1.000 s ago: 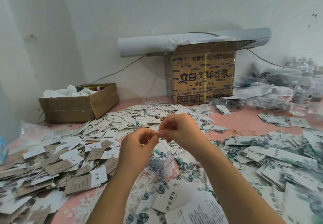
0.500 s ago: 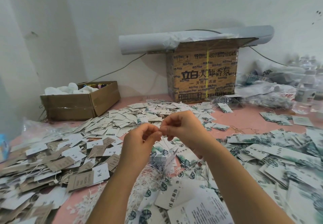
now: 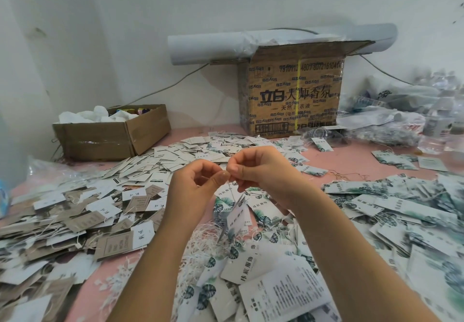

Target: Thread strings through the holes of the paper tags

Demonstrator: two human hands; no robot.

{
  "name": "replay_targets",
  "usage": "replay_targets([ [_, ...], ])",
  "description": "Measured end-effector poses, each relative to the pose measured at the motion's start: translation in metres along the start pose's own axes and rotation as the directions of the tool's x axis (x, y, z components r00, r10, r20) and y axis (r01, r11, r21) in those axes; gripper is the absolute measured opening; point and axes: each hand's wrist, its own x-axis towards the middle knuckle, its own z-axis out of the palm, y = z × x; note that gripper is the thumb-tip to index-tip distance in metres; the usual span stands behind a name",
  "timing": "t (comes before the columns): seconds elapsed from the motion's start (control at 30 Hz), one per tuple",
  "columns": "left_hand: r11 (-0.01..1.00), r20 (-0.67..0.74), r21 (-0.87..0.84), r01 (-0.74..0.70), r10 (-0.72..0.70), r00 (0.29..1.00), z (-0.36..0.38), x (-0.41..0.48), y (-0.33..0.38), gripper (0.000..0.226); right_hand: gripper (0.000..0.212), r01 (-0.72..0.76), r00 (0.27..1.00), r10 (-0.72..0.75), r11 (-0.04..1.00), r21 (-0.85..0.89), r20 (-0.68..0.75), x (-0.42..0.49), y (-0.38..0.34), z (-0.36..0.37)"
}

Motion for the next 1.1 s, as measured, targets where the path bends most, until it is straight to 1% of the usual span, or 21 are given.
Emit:
replay_targets([
  [0.1, 1.000, 0.021, -0.011, -0.008, 0.008, 1.000, 0.000, 0.001, -0.002, 0.033, 0.014, -0.003, 1.000, 0.003, 1.000, 0.020, 0.020, -0.001, -0.001, -0.001],
  [0.23, 1.000, 0.043, -0.004, -0.008, 0.008, 0.999, 0.001, 0.000, -0.006, 0.042, 0.018, -0.009, 0.999, 0.010, 0.999, -0.042, 0.031, -0.002, -0.002, 0.003],
  [0.4, 1.000, 0.059, 0.015, 0.017, -0.018, 0.998, 0.004, -0.001, -0.009, 0.034, 0.020, -0.018, 0.999, 0.020, 0.997, -0.069, 0.037, -0.002, -0.005, 0.008],
  [0.47, 0.998, 0.081, 0.046, 0.041, -0.045, 0.996, 0.006, -0.002, -0.009, 0.037, 0.022, -0.007, 1.000, 0.008, 0.998, -0.070, 0.008, -0.001, -0.005, 0.010],
  [0.57, 0.993, 0.183, 0.096, 0.070, -0.086, 0.979, 0.010, -0.005, -0.008, 0.048, 0.022, -0.007, 0.998, 0.005, 1.000, -0.030, -0.066, 0.001, -0.005, 0.010],
  [0.67, 0.978, 0.318, 0.176, 0.107, -0.160, 0.934, 0.013, -0.008, -0.007, 0.055, 0.021, 0.009, 0.991, -0.005, 1.000, 0.028, -0.137, 0.002, -0.005, 0.007],
  [0.7, 0.970, 0.345, 0.207, 0.125, -0.192, 0.919, 0.014, -0.009, -0.007, 0.057, 0.021, 0.022, 0.988, -0.014, 0.999, 0.046, -0.157, 0.002, -0.005, 0.006],
  [0.77, 0.954, 0.368, 0.277, 0.116, -0.217, 0.904, 0.017, -0.010, -0.008, 0.064, 0.022, 0.046, 0.981, -0.032, 0.997, 0.068, -0.191, 0.002, -0.006, 0.005],
  [0.83, 0.943, 0.363, 0.321, 0.092, -0.212, 0.907, 0.018, -0.011, -0.010, 0.060, 0.021, 0.067, 0.976, -0.052, 0.996, 0.066, -0.213, 0.002, -0.007, 0.005],
  [0.93, 0.954, 0.342, 0.284, 0.099, -0.197, 0.919, 0.018, -0.010, -0.012, 0.040, 0.021, 0.126, 0.962, -0.108, 0.990, 0.061, -0.249, 0.002, -0.008, 0.004],
  [1.03, 0.961, 0.287, 0.242, 0.136, -0.205, 0.936, 0.016, -0.008, -0.011, 0.037, 0.019, 0.190, 0.948, -0.157, 0.977, 0.100, -0.277, 0.001, -0.009, 0.000],
  [1.1, 0.963, 0.256, 0.227, 0.146, -0.203, 0.945, 0.015, -0.007, -0.010, 0.034, 0.017, 0.207, 0.943, -0.161, 0.969, 0.132, -0.291, 0.002, -0.010, -0.004],
])
